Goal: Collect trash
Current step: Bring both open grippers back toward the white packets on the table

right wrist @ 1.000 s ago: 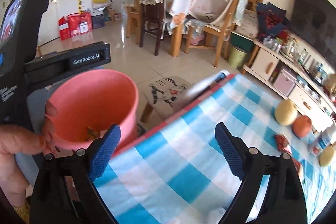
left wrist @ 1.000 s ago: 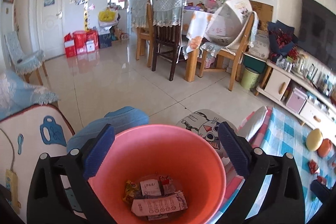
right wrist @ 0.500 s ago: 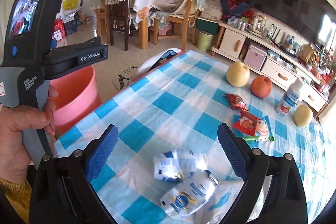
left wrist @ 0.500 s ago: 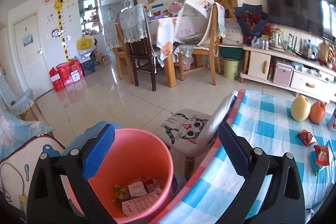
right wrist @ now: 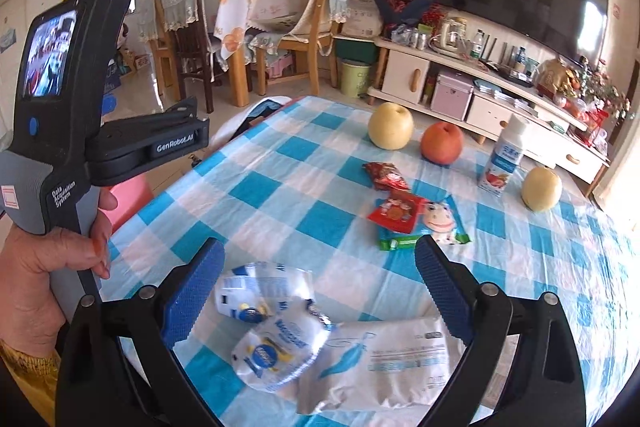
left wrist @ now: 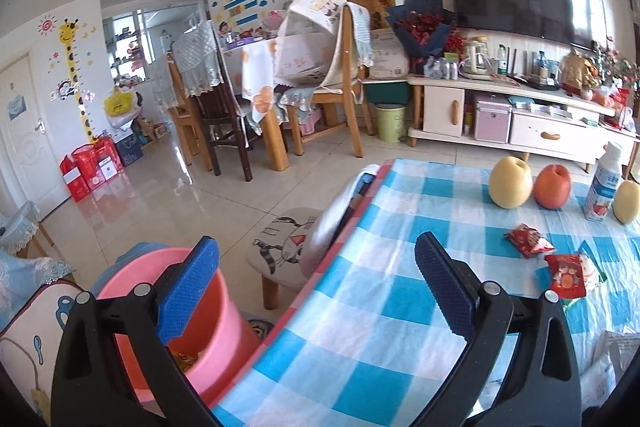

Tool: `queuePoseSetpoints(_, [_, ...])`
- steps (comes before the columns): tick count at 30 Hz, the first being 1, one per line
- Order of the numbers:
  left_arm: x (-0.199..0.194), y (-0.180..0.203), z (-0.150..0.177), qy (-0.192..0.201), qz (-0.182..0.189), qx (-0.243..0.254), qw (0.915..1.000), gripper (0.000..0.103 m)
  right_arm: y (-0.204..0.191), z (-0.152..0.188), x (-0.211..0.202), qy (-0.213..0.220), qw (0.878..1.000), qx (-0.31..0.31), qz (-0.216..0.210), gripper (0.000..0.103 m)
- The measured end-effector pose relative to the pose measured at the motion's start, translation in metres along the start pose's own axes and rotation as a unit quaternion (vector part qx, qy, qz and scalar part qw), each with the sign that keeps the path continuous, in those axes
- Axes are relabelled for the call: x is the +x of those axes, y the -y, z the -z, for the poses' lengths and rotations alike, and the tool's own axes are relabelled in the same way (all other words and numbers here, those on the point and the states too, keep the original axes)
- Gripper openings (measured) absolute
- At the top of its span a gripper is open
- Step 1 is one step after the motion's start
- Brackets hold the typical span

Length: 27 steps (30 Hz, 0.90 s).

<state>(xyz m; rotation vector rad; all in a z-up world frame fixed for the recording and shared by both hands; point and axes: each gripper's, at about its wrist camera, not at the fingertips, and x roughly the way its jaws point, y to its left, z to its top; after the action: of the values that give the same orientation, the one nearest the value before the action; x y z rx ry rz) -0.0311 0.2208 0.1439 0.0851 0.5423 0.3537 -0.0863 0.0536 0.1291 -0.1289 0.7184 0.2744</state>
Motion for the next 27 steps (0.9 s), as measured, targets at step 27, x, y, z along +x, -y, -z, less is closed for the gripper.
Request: queuePoseSetpoints(27, [-0.018,0.124,0.031,-0.02,0.063,0.13,0.9893,0.099,0.112,0.043,-0.01,-0.037,0.994,0.102,0.017,0.095])
